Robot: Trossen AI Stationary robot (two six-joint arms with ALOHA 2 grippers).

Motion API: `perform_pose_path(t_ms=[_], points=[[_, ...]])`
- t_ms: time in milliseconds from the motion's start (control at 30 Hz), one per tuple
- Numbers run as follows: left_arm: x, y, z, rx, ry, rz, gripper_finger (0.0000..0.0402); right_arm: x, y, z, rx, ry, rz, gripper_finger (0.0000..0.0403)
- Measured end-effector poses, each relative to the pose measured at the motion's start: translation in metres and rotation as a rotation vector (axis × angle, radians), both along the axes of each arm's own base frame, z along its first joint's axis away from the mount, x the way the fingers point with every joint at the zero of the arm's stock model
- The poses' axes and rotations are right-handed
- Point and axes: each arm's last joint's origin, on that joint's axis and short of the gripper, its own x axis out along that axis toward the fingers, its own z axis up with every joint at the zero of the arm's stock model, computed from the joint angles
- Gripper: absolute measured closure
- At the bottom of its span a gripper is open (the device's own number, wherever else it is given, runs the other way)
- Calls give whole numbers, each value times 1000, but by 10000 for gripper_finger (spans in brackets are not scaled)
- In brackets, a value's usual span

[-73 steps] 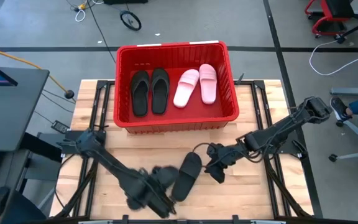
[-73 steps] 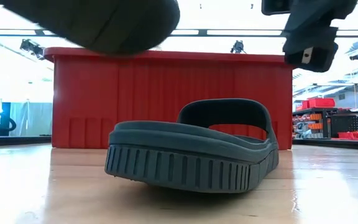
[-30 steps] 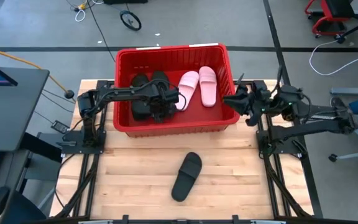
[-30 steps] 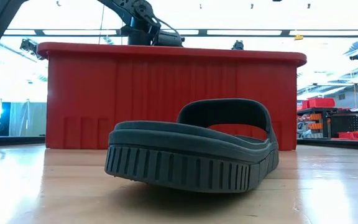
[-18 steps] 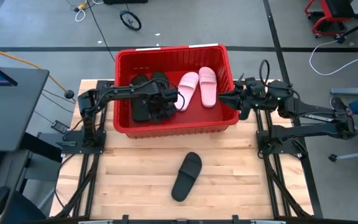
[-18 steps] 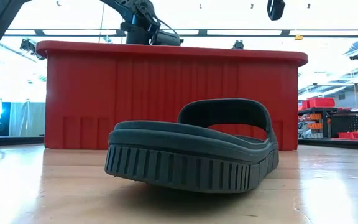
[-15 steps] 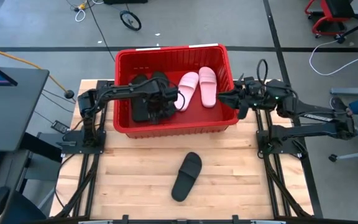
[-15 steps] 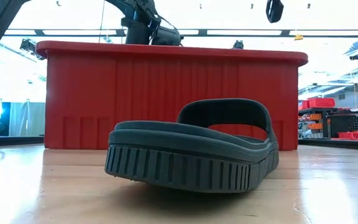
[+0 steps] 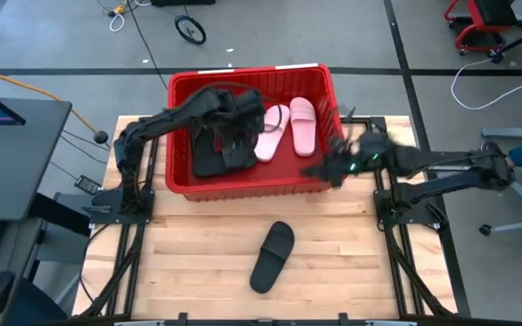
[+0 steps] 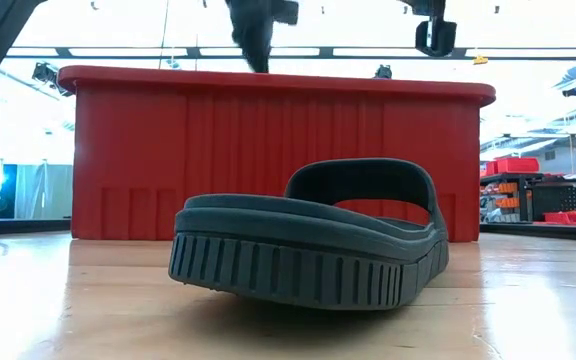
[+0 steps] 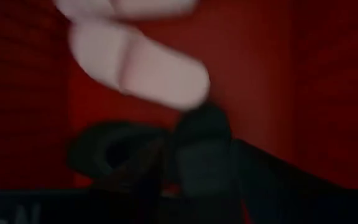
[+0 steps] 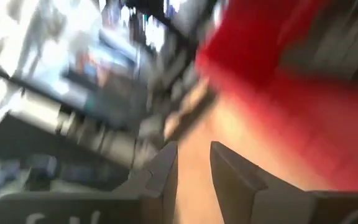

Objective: Pick and place slides into bin
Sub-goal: Put the black slipper into the red container

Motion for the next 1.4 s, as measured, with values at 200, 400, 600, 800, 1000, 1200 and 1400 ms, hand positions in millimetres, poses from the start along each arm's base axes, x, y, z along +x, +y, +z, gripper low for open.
perform_pose_path(t_ms=[200,400,600,800,1000,1200,1400], points=[[-11,-11,71,42,-332,62,230,29,65,-39,55,217,245,302],[-36,-27,115,-17,-693,137,234,54,98,-91,-71,419,269,299],[-48,-40,132,-103,-811,177,234,78,96,-148,-88,627,302,265],[-45,-50,130,-193,-830,229,240,84,101,-174,-77,706,380,223],[-40,-62,129,-250,-835,240,253,89,102,-176,-111,651,424,198],[-38,-75,129,-312,-843,252,268,93,107,-190,-74,671,482,196],[-37,-87,129,-327,-838,219,281,98,116,-193,-72,607,510,213]])
